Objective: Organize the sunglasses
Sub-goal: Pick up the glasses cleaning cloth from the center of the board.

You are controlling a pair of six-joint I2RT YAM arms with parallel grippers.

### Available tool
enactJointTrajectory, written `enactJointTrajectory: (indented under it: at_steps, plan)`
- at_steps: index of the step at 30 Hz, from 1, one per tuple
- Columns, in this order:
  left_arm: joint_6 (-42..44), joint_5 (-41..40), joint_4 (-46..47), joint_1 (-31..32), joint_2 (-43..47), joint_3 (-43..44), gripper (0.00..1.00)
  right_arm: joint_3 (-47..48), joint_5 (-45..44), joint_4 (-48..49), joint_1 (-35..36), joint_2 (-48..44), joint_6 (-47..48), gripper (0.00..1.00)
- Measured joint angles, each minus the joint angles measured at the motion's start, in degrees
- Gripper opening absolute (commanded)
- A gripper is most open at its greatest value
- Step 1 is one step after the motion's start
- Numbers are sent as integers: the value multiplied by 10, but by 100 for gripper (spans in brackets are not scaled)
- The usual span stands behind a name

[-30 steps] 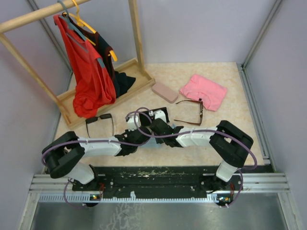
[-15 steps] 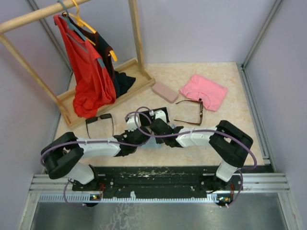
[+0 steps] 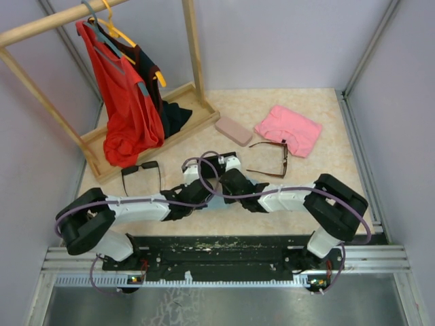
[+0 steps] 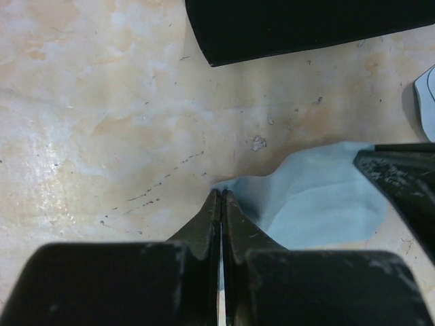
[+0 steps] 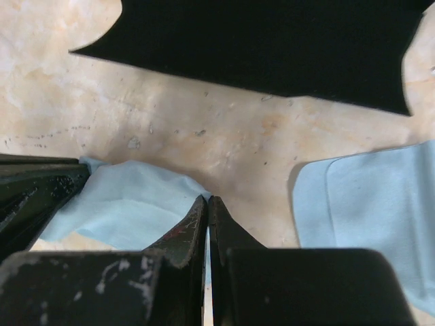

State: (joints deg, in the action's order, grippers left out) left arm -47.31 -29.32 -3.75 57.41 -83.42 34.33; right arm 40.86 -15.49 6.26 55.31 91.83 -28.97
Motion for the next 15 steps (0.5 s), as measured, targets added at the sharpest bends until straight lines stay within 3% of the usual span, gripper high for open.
enactJointTrajectory:
  at_steps: [15]
  plan:
    - [39,26,-28,-41,-39,57,1,2,34,40,-54,-30,73,0]
